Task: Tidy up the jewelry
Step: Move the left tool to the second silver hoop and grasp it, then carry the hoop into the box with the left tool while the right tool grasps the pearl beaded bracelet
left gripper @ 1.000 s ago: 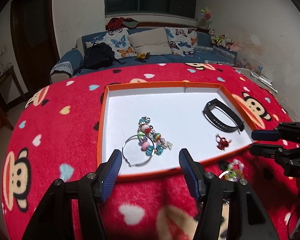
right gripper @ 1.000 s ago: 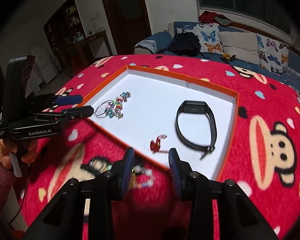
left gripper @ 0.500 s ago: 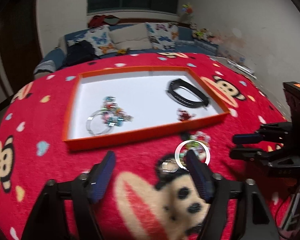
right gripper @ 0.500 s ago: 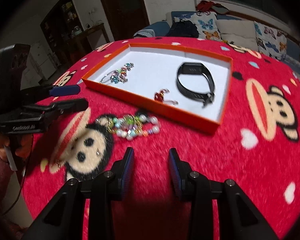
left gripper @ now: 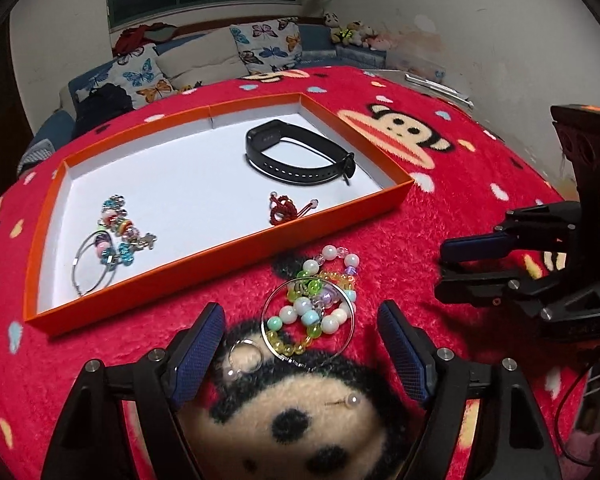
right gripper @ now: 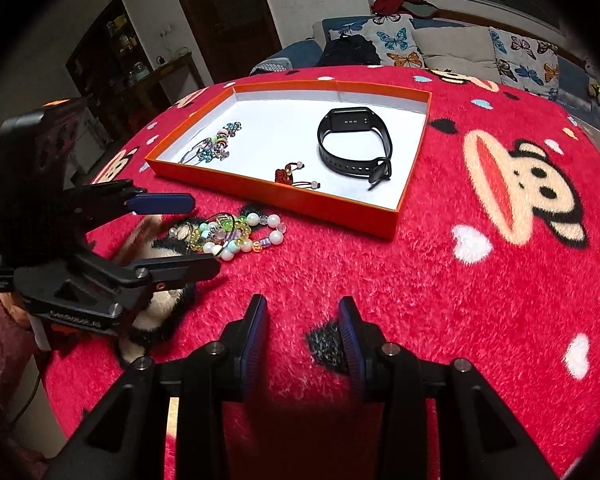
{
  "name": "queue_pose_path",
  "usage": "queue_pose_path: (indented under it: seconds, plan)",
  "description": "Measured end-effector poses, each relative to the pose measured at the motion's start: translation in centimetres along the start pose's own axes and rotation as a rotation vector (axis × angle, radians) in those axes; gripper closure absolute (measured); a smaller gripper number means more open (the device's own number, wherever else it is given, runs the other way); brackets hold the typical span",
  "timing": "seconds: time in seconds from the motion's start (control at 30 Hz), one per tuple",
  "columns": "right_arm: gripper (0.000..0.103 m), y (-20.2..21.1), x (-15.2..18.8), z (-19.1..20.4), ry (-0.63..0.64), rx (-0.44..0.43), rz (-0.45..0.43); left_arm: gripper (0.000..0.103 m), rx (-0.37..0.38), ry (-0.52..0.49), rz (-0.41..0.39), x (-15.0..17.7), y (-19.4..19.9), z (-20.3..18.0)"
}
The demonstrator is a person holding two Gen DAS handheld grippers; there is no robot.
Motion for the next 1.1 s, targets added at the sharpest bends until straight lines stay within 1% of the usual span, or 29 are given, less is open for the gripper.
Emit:
queue_pose_path:
  seconds: [0.07, 0.13, 0.17, 0.37, 0.43, 0.5, 0.73, 0.87, 1.1]
  plan:
    - [0.062, -0.1, 0.0, -0.2, -0.002, -0.001, 0.001, 0.022, 0.004, 0.004, 0.002, -0.3, -0.4, 0.2]
    - [0.062, -0.1, 0.1, -0.3, -0.006, -0.004, 0.002, 0.028, 0.016, 0.003, 0.004, -0.5, -0.7, 0.4]
    - [0.061, -0.1, 0.1, -0.3, -0.007, -0.004, 0.002, 0.029, 0.021, -0.001, 0.003, -0.6, -0.8, 0.5]
    - [0.061, -0.2, -0.2, -0.2, -0.004, -0.009, 0.003, 0.040, 0.019, -0.042, -0.012, -0.7, -1.0, 0.2]
    - [0.061, -0.3, -0.2, 0.0, 0.001, -0.008, 0.004, 0.047, 0.020, -0.052, -0.014, -0.7, -1.0, 0.0]
    - [0.061, -0.4, -0.3, 0.2, 0.005, -0.010, 0.007, 0.051, 0.020, -0.055, -0.018, -0.7, -1.0, 0.0]
    - [0.061, -0.5, -1.2, 0.9, 0.033, -0.021, 0.008, 0.051, 0.017, -0.021, -0.048, -0.4, 0.2, 0.5]
    - [0.061, -0.8, -2.1, 1.3, 0.037, -0.048, 0.002, 0.051, 0.017, 0.011, -0.083, -0.2, 1.8, 1.1]
    - [0.062, -1.3, -3.1, 1.7, 0.034, -0.077, -0.004, 0.051, -0.006, 0.054, -0.127, 0.5, 4.2, 2.7]
Point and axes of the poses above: each gripper's, at about its wrist camera, not at the fingertips, and y roughly against the way its jaws point, z to its left, x to its underside, the point moved 2 cm from there along -y, roughly the way its jaws point, and after that the axes turned 11 degrees about z, right-handed, at the moved point
